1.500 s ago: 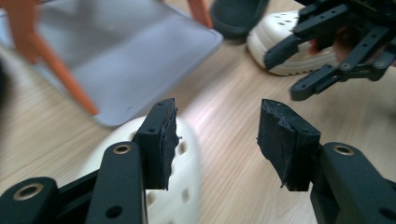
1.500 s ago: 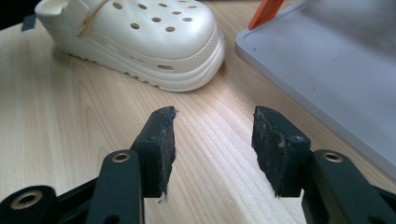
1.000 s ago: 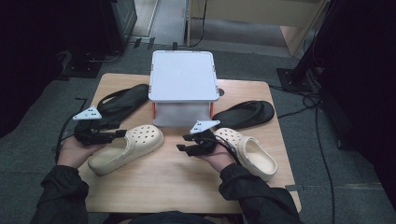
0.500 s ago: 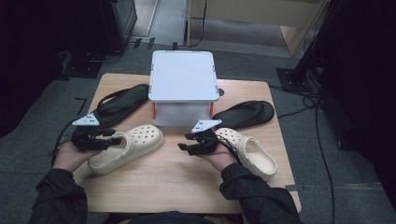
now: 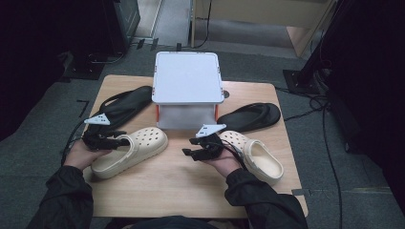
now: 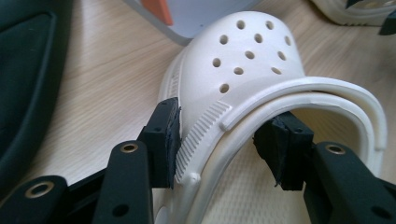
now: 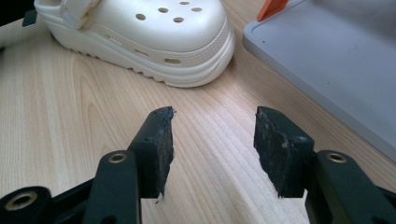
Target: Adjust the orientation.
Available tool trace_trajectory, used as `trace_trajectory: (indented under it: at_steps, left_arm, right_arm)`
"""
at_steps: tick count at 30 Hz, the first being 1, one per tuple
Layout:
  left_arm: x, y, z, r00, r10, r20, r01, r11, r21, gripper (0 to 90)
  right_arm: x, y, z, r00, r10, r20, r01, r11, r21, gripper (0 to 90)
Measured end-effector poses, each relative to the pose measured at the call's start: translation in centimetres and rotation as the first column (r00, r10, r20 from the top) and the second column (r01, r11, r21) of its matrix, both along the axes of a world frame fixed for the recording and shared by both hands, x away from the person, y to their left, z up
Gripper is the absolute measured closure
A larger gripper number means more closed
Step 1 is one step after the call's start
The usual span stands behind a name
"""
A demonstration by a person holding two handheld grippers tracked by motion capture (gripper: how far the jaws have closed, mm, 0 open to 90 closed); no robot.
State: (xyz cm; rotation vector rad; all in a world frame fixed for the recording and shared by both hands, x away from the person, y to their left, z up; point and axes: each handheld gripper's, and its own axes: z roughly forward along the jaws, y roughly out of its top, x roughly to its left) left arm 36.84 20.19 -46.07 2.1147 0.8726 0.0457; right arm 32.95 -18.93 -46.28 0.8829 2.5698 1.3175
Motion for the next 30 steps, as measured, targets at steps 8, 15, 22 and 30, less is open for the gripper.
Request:
trace_trajectory:
  at_steps: [8, 15, 22, 30]
  left_arm:
    - [-0.1, -2.5, 0.5, 0.9962, -0.087, -0.002, 0.087, 0.9962, -0.009, 58.5]
    - [-0.2, -4.4, 0.7, 0.9814, -0.187, -0.043, 0.184, 0.9809, -0.064, 59.3]
    - [-0.5, -6.2, 0.6, 0.9758, -0.209, -0.063, 0.203, 0.975, -0.09, 59.1]
    - [-0.4, -6.2, 1.0, 0.9815, -0.175, -0.078, 0.162, 0.9753, -0.15, 57.9]
  right_arm:
    - [-0.5, -0.6, 0.0, 0.9998, -0.021, 0.0, 0.021, 1.0, 0.003, 48.0]
    - [-0.8, -0.7, -0.1, 0.9997, -0.025, -0.002, 0.025, 1.0, 0.009, 48.6]
    - [-0.9, -0.5, -0.1, 0.9997, -0.026, 0.0, 0.026, 0.999, 0.02, 48.6]
    - [-1.3, 0.1, 0.5, 0.9996, -0.027, 0.013, 0.026, 0.998, 0.055, 48.4]
